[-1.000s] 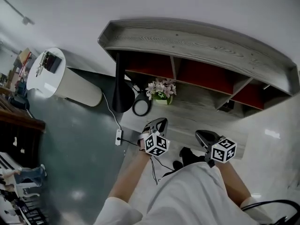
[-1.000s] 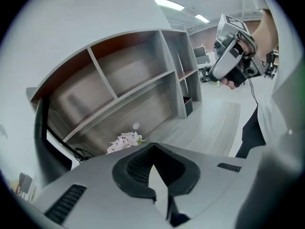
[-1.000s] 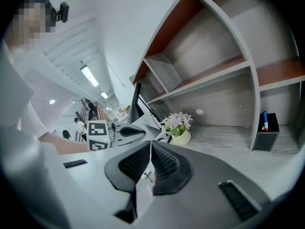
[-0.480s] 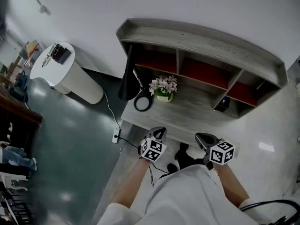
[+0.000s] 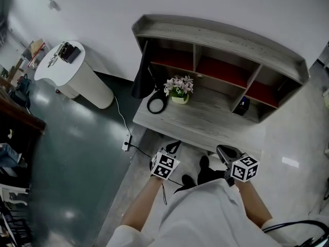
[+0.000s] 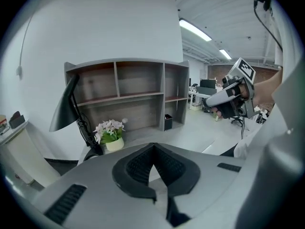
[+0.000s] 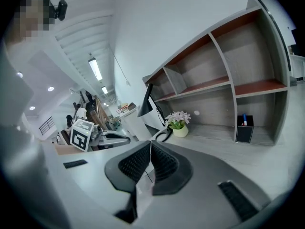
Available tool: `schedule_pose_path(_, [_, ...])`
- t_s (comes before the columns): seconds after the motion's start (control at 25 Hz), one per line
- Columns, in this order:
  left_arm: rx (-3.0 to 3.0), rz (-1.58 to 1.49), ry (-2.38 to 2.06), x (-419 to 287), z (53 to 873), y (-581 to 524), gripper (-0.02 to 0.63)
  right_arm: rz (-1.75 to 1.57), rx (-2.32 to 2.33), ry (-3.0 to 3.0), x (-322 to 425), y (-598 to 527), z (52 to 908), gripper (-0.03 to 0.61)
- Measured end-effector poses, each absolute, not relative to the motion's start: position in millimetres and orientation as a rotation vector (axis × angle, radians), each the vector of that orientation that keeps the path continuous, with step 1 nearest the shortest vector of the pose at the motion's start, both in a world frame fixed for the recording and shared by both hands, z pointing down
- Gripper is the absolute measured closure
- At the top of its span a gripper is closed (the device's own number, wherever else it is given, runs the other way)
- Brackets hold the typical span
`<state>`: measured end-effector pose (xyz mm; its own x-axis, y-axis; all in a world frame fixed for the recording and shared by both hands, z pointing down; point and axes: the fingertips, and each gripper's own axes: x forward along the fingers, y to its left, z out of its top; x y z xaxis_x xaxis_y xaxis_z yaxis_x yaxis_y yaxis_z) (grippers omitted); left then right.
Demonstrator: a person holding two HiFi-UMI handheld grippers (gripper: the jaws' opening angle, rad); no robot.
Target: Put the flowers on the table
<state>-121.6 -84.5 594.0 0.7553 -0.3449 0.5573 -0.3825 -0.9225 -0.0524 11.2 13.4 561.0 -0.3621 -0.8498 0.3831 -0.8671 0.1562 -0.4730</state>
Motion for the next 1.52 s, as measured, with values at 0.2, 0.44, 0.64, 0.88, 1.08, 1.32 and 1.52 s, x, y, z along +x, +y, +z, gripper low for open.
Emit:
schedule_pose_path(0.2, [2.859,0.769,-0.63,-123.8,576.6,-68.7,0.604,0.934,1.72,-2.381,10.6,18.1,556.1,0.56])
schedule_pose_path(0.44, [2.782,0.567,-0.681,-120.3,549.7,-51.6,0.604,0.884,1.68,-2.398,19.7,20.9,554.1,0.56])
schedule_pose_path(0.64, [2.725,0.531,-0.756,-122.6,548.4,-39.6,0.604,0.846,1.646,-2.413,32.2,27.6,549.1,0.56])
schedule_pose_path(0.88, [2.647,0.414,-0.838,-128.7,542.3,-32.2,0.604,0.853,1.579,-2.438,51.8,34.2,550.1,0.561])
schedule_pose_path(1.08, [2.631,0.39,-0.873,-142.4,540.6,-25.5,0.604,0.849,1.549,-2.459,60.8,35.7,550.3,0.561])
schedule_pose_path(1.32, [2.628,0.413,-0.904,-151.4,538.0,-22.5,0.604,0.843,1.552,-2.477,65.6,33.0,549.0,0.561])
schedule_pose_path(1.52, [2.626,0.389,-0.898,-148.9,531.9,-18.1,0.604,0.849,1.532,-2.499,64.4,33.1,544.9,0.561])
